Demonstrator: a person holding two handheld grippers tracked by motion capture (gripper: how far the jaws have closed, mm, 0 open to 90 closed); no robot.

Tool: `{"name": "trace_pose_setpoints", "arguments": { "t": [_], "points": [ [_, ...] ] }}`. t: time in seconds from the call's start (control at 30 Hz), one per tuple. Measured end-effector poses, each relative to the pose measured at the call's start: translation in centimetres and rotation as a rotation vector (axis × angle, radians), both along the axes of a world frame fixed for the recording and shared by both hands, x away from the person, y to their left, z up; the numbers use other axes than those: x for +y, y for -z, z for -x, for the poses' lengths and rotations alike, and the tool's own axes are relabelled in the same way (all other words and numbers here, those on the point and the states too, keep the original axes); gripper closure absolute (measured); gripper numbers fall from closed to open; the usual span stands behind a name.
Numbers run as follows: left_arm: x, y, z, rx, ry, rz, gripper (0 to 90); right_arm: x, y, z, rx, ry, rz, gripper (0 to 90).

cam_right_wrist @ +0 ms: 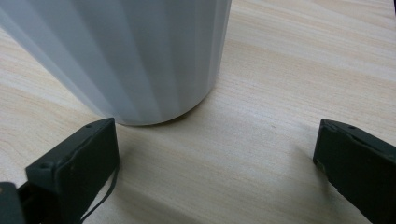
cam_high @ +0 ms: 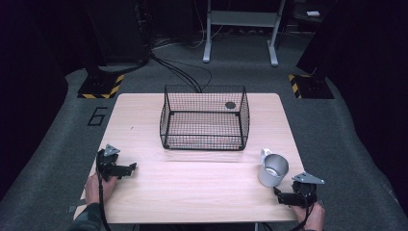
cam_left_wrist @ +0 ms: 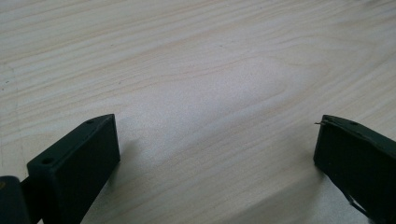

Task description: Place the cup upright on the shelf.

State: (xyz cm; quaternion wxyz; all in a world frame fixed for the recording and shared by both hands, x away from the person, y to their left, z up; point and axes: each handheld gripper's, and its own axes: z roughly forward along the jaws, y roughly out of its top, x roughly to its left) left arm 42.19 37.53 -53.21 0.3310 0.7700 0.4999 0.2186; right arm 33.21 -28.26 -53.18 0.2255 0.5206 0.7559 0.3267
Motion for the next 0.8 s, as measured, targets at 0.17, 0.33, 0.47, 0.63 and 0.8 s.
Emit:
{"name": "trace_pose_setpoints", "arguments": {
  "t": [0.17, 0.33, 0.47, 0.63, 0.8],
  "points": [
    [0.0, 0.0, 0.0, 0.000, -0.004, 0.001, 0.3, 0.0, -0.1, -0.3, 0.015, -0.013, 0.011, 0.0],
    [0.0, 0.0, 0.0, 0.003, -0.006, -0.001, 0.3, 0.2, -0.4, -0.4, 0.043, 0.007, 0.013, 0.0],
    [0.0, 0.0, 0.0, 0.003, -0.006, -0.002, 0.3, 0.2, -0.7, -0.6, 0.070, 0.008, 0.029, 0.0],
    [0.0, 0.0, 0.0, 0.004, -0.005, -0.001, 0.3, 0.1, -1.9, -0.3, 0.068, 0.013, -0.040, 0.0],
    [0.0, 0.0, 0.0, 0.005, -0.004, -0.003, 0.3, 0.4, -3.9, 0.6, 0.055, -0.013, -0.047, 0.0]
  ]
}}
